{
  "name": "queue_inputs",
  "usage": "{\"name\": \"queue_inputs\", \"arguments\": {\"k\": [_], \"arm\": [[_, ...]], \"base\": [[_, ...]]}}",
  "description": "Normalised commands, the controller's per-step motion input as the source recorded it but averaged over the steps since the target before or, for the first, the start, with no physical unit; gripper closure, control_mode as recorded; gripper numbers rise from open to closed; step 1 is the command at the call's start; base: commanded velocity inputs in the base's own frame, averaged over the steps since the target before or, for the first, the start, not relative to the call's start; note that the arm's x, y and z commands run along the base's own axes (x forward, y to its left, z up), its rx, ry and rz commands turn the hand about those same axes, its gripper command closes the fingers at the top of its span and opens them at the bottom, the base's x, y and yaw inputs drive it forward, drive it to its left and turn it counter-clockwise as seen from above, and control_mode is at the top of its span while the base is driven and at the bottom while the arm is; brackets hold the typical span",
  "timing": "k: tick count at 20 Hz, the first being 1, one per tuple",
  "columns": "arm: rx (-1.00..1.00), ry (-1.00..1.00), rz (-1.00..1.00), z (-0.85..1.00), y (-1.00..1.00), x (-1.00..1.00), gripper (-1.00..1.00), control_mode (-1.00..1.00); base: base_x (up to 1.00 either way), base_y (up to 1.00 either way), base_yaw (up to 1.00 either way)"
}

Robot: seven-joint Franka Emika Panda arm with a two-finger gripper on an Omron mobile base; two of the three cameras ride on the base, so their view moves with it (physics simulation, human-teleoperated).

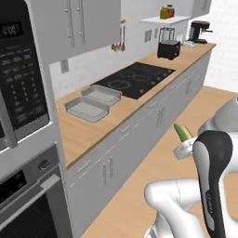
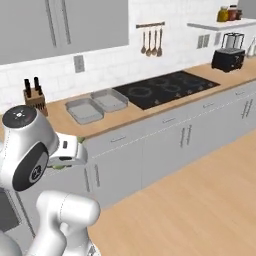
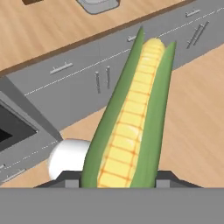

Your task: Place one corn and one chicken drumstick in each tupperware on the nearby counter, to pack two identical lunches.

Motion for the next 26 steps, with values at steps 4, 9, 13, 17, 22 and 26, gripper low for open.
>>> {"name": "queue_inputs", "arguments": {"k": [4, 9, 13, 17, 22, 26], "arm": [[0.0, 0.0, 0.0, 0.0, 0.0, 0.0, 1.0, 1.0], [0.0, 0.0, 0.0, 0.0, 0.0, 0.0, 1.0, 1.0], [0.0, 0.0, 0.0, 0.0, 0.0, 0.0, 1.0, 1.0], [0.0, 0.0, 0.0, 0.0, 0.0, 0.0, 1.0, 1.0], [0.0, 0.0, 0.0, 0.0, 0.0, 0.0, 1.0, 1.0], [0.0, 0.0, 0.0, 0.0, 0.0, 0.0, 1.0, 1.0]], "base": [[1.0, -0.53, 0.62], [1.0, -0.51, 0.63], [0.97, -0.39, 0.64], [0.77, -0.24, 0.6], [0.42, -0.72, 0.22], [0.34, -0.4, 0.02]]}}
